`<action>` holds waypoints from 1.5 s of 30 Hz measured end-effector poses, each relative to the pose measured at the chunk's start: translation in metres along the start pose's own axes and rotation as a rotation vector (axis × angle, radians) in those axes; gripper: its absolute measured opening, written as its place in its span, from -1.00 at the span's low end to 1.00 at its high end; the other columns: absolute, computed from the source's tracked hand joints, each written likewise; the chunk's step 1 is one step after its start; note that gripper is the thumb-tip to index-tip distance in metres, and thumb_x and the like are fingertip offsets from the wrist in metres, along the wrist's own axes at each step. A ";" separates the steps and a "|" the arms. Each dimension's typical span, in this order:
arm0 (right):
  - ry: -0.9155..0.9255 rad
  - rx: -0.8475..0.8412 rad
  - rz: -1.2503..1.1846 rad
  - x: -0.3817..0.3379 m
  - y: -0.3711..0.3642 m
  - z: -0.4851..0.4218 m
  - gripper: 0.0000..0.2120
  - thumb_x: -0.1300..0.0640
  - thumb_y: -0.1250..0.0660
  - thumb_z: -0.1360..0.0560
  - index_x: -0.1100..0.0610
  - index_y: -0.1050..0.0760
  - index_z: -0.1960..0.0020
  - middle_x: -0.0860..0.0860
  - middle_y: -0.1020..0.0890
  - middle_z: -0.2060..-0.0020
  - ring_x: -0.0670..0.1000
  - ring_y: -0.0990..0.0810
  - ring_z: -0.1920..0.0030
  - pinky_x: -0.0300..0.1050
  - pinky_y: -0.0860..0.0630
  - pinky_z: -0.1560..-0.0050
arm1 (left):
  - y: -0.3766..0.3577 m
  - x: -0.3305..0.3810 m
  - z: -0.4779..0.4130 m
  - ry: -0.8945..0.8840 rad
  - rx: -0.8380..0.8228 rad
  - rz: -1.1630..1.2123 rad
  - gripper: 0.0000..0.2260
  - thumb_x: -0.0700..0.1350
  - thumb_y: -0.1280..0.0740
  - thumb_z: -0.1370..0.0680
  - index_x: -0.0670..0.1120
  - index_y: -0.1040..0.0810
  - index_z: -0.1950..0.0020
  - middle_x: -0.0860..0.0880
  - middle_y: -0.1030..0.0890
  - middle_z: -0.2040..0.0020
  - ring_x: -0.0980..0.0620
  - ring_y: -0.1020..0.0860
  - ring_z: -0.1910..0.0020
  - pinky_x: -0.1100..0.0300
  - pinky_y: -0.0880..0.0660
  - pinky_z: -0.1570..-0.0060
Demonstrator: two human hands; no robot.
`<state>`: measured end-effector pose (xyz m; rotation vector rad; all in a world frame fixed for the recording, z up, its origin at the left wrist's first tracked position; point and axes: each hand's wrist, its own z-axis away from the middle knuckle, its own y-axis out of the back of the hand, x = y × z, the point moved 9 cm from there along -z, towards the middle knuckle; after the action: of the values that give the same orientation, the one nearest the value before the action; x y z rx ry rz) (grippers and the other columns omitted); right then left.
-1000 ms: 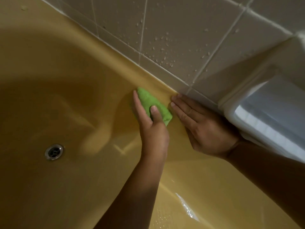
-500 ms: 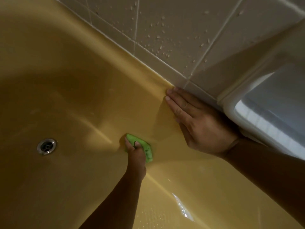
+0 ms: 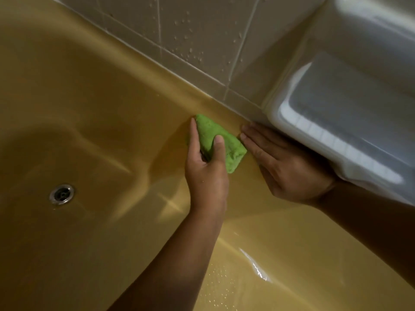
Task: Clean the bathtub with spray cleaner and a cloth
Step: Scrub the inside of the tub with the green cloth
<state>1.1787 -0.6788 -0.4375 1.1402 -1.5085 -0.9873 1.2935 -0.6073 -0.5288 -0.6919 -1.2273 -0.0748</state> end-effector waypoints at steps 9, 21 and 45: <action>0.003 0.026 -0.010 0.001 -0.001 -0.001 -0.42 0.30 -0.29 -0.58 0.37 -0.27 -0.57 0.29 -0.31 -0.56 0.29 -0.25 -0.59 0.16 -0.19 -0.60 | 0.049 -0.093 0.008 0.102 0.063 -0.466 -0.43 -0.09 -0.18 -0.73 0.21 -0.03 -0.68 -0.01 -0.43 -0.49 0.07 -0.51 -0.29 0.36 -0.40 -0.14; 0.022 0.057 0.035 -0.002 0.000 0.000 -0.43 0.26 -0.35 -0.60 0.40 -0.30 -0.54 0.32 -0.36 -0.53 0.32 -0.31 -0.56 0.22 -0.25 -0.57 | 0.091 -0.175 0.018 0.398 0.297 -0.300 -0.53 -0.05 -0.20 -0.73 0.22 -0.23 -0.63 -0.03 -0.37 -0.57 -0.08 -0.45 -0.45 -0.05 -0.38 -0.47; -0.019 -0.028 0.005 0.009 0.003 0.057 -0.35 0.30 -0.30 -0.55 0.34 -0.21 -0.60 0.25 -0.26 -0.60 0.24 -0.18 -0.63 0.18 -0.20 -0.59 | 0.048 -0.167 0.054 0.042 -0.074 -0.673 -0.48 -0.05 -0.11 -0.74 0.11 -0.02 -0.68 -0.06 -0.08 -0.69 0.17 -0.17 -0.57 0.54 -0.15 -0.37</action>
<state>1.1219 -0.6845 -0.4442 1.1098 -1.5076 -1.0151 1.2079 -0.5922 -0.6886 -0.3122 -1.3772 -0.6902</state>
